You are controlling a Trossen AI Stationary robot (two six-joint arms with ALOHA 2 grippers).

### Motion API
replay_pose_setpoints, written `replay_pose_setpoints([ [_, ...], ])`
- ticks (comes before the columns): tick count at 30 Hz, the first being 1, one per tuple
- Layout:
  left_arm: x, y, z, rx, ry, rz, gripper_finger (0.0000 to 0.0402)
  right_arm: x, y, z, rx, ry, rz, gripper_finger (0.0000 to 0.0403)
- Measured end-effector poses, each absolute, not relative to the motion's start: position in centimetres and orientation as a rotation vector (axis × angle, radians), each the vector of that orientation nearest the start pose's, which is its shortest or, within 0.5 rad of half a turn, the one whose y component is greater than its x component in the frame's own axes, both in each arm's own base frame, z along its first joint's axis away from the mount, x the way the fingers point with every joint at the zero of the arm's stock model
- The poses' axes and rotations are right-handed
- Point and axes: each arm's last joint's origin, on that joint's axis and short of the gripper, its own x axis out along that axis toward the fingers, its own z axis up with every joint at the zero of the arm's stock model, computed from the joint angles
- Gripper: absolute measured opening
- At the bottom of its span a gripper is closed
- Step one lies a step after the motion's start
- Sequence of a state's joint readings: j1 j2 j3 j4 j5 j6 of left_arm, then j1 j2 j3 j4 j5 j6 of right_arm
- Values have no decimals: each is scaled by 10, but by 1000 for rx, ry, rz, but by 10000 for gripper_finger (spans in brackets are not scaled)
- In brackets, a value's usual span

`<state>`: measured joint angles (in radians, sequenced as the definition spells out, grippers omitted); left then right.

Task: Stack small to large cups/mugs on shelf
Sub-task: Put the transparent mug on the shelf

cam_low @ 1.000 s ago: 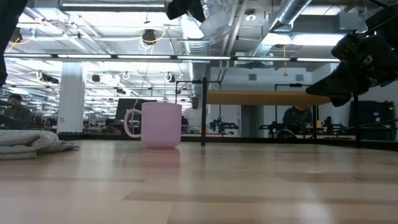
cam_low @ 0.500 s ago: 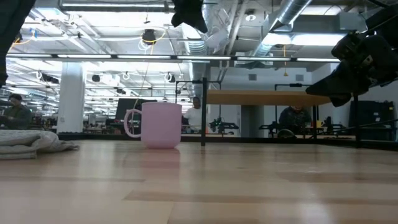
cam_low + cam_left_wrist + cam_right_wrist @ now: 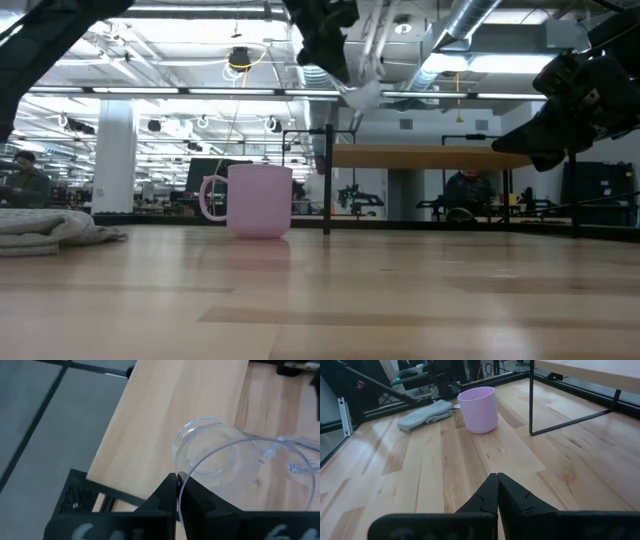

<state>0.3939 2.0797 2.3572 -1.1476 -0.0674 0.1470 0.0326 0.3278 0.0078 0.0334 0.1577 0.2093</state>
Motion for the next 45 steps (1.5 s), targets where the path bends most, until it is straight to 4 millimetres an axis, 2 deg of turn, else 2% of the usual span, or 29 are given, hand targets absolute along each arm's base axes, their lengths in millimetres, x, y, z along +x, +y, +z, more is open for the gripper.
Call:
replay_pose_setpoints([
  [8,403,176,360,-14,1007,359,0,114,-1,141,181,269,-154,28],
  [19,401,170,359,-28,1037,310,0,114,-1,141,181,268,-153,29],
  [24,406,158,360,22,1033,246,0,114,-1,142,181,268,-154,28],
  [31,406,159,359,33,1044,259,0,114,-1,142,181,268,-154,29],
  [35,404,150,356,3,1086,187,0,114,-1,142,181,267,-154,27],
  [39,405,147,356,47,1111,227,0,114,-1,142,181,267,-154,28],
  [42,406,142,355,3,1096,159,0,114,-1,142,181,267,-154,29],
  [45,406,128,353,-9,1128,63,0,114,-1,142,181,267,-154,27],
])
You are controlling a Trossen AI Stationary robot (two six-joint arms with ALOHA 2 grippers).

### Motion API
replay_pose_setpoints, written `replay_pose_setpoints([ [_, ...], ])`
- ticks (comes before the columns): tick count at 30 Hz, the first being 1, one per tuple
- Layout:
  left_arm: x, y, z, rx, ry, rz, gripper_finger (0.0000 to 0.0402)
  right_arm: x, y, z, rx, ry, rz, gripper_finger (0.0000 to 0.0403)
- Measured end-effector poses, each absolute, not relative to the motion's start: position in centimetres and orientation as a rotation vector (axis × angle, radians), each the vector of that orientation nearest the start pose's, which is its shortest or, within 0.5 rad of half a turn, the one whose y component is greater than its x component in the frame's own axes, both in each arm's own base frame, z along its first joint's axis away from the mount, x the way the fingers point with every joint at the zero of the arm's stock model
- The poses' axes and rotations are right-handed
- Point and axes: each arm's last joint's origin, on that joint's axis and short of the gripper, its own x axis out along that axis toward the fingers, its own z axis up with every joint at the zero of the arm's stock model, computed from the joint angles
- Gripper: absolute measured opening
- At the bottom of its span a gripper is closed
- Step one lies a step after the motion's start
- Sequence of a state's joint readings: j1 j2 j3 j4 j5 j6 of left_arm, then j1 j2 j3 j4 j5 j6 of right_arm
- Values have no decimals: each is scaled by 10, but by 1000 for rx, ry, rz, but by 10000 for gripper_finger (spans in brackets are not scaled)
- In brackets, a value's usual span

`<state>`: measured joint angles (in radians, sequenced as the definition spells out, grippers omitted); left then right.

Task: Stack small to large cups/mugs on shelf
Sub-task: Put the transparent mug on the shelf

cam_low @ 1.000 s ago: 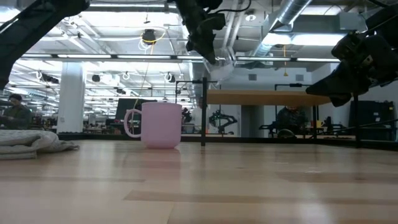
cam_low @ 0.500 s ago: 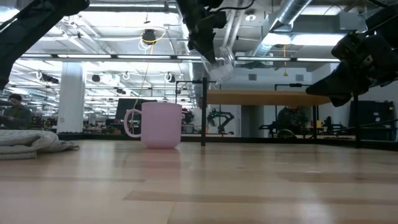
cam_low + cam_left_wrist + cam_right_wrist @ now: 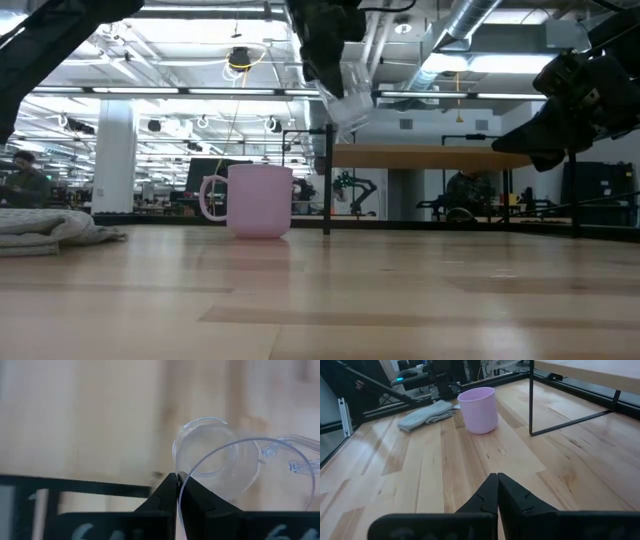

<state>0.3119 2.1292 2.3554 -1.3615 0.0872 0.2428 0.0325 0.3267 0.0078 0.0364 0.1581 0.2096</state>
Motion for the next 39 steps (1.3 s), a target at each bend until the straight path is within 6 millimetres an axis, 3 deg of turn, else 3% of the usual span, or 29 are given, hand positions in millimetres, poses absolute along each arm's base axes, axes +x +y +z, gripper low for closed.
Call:
replay_pose_setpoints([
  [4,413,111,340,20,1185,-12,0,114,-1,142,181,267,-154,28],
  [10,432,100,309,16,1270,-57,0,114,-1,142,181,266,-154,27],
  [13,444,98,287,11,1305,-75,0,114,-1,142,181,266,-154,28],
  [20,467,102,258,11,1251,-85,0,114,-1,142,181,267,-153,27],
  [26,472,107,237,-35,1298,-91,0,114,-1,142,181,267,-154,29],
  [39,475,98,231,-42,1320,-84,0,114,-1,142,181,267,-154,28],
])
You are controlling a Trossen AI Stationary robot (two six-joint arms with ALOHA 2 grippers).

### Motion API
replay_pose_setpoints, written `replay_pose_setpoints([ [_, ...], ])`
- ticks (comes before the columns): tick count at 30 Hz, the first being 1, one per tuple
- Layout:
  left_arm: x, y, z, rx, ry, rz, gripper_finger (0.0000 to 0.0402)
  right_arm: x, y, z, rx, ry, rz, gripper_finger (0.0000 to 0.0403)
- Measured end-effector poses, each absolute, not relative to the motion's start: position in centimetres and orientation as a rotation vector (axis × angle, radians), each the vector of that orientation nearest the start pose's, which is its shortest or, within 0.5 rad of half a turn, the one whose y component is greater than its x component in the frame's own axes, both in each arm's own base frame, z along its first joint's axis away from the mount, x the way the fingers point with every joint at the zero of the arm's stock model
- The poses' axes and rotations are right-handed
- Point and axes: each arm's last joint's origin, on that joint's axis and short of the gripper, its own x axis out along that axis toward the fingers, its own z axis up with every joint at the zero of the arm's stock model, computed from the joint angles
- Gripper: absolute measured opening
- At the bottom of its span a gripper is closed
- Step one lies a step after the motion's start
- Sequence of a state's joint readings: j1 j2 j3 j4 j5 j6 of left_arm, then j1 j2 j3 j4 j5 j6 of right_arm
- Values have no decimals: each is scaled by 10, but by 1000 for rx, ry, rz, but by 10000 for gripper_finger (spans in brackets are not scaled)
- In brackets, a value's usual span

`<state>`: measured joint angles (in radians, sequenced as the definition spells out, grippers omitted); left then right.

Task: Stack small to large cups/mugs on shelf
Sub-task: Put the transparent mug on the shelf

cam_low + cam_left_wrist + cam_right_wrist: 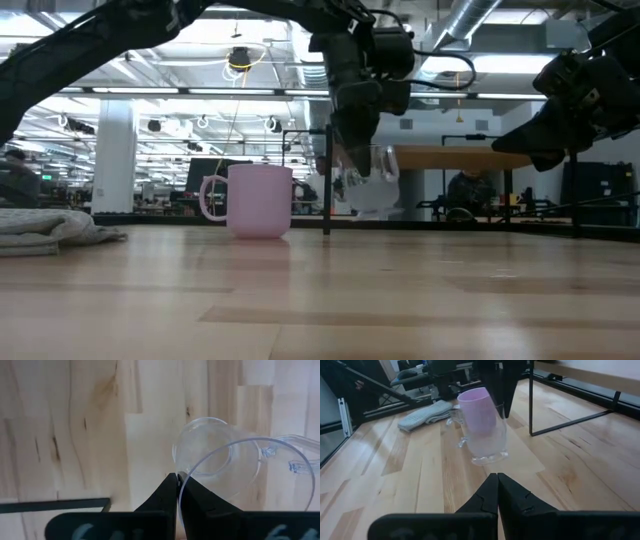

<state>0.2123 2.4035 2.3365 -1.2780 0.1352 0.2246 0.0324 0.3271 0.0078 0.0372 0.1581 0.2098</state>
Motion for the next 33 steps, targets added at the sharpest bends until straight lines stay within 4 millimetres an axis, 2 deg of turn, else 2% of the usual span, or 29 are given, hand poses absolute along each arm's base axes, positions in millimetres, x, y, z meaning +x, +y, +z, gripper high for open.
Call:
replay_pose_setpoints([
  [9,478,63,229,28,1368,-131,0,114,-1,142,181,267,-154,29],
  [33,475,55,230,48,1426,-87,1,114,-1,142,181,267,-154,27],
])
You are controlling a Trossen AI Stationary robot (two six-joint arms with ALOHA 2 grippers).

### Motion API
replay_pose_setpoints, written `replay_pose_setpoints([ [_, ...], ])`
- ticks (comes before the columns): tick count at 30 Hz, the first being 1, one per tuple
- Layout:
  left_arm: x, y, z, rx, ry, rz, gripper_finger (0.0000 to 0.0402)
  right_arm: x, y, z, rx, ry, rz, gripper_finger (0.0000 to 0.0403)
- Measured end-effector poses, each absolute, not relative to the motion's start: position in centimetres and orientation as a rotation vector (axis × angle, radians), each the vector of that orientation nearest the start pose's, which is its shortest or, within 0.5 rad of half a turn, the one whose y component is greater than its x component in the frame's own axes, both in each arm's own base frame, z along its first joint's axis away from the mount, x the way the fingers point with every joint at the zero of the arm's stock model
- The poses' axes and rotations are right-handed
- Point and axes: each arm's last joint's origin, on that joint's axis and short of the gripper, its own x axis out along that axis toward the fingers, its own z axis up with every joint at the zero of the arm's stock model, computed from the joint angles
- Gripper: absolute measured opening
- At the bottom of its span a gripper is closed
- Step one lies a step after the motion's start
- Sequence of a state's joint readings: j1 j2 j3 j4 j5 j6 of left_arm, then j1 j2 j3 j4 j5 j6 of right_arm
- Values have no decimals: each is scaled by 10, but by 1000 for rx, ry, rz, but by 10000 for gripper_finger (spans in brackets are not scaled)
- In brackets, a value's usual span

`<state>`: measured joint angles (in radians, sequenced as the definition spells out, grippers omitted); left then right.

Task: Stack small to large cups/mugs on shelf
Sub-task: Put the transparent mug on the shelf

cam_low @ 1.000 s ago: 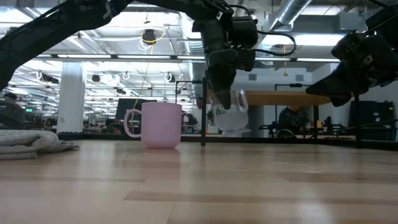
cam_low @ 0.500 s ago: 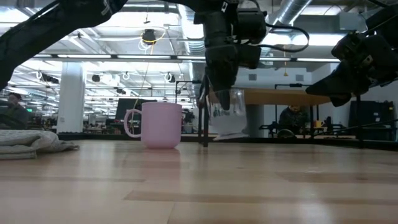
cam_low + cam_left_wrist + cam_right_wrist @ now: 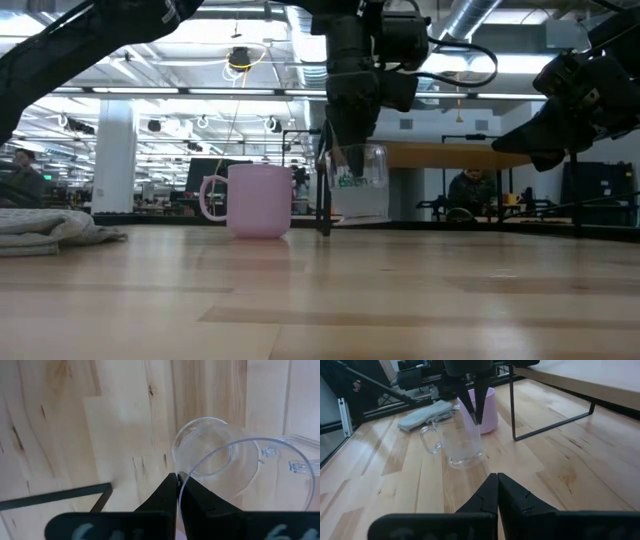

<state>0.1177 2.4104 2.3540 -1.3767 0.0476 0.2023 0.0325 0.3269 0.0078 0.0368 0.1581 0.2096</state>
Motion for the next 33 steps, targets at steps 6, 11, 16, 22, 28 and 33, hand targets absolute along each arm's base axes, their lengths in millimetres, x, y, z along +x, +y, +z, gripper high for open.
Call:
replay_pose_setpoints([
  [6,476,55,231,67,1406,-98,5,114,-1,142,181,267,-154,29],
  [11,477,55,231,69,1397,-97,6,114,-1,142,181,267,-154,27],
  [16,477,55,232,72,1399,-94,6,114,-1,142,181,267,-154,29],
  [22,476,55,232,75,1401,-97,7,114,-1,142,181,267,-154,27],
  [28,476,55,232,95,1408,-114,38,114,-1,142,181,267,-154,29],
  [33,475,54,232,57,1410,-127,91,114,-1,142,181,267,-154,27],
])
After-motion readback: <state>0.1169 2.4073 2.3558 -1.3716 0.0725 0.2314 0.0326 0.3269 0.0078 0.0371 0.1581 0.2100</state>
